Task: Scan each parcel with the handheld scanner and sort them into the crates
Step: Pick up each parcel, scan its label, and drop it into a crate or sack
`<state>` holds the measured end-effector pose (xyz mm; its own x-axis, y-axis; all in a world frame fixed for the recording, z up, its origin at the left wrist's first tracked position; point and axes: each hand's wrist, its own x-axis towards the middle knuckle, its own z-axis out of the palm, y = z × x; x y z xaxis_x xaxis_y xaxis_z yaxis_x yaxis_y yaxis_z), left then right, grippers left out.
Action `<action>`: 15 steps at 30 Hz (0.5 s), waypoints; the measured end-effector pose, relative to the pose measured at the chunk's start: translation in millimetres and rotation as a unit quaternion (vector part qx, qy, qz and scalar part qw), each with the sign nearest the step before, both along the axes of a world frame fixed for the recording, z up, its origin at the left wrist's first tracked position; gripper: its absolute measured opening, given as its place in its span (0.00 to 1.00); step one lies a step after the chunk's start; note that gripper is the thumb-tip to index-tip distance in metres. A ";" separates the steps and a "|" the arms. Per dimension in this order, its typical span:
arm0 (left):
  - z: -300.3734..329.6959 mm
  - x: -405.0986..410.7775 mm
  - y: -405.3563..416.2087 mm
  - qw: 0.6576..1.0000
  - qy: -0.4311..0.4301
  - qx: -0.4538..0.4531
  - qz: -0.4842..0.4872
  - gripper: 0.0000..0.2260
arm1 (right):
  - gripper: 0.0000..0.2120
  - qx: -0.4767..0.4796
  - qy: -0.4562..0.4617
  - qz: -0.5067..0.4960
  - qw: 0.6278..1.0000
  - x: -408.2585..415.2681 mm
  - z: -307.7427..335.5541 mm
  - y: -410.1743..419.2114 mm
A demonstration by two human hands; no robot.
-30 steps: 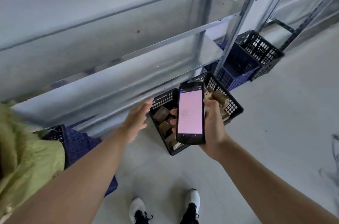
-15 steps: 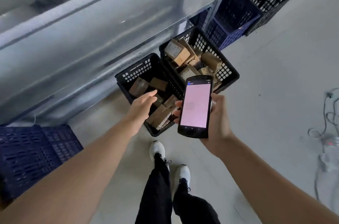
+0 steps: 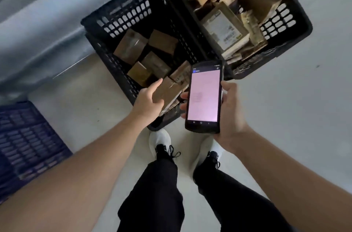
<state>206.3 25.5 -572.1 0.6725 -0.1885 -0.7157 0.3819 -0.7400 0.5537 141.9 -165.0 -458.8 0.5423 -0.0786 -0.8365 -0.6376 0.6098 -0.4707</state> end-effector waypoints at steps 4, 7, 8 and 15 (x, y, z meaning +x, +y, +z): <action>-80.8 -6.0 1.8 0.975 -0.042 0.094 -0.197 0.42 | 0.34 0.002 0.000 0.014 1.000 6.6 -60.9 -4.7; -113.9 -7.3 1.1 0.931 -0.057 0.176 -0.313 0.52 | 0.31 -0.005 -0.015 0.049 0.999 12.8 -87.6 -10.7; -120.9 -7.1 0.9 0.921 -0.070 0.191 -0.331 0.55 | 0.31 -0.004 -0.019 0.051 0.998 14.5 -94.0 -13.3; -103.2 7.4 -2.7 0.936 -0.117 0.143 -0.300 0.46 | 0.32 0.003 -0.017 0.028 0.999 16.1 -81.4 -15.8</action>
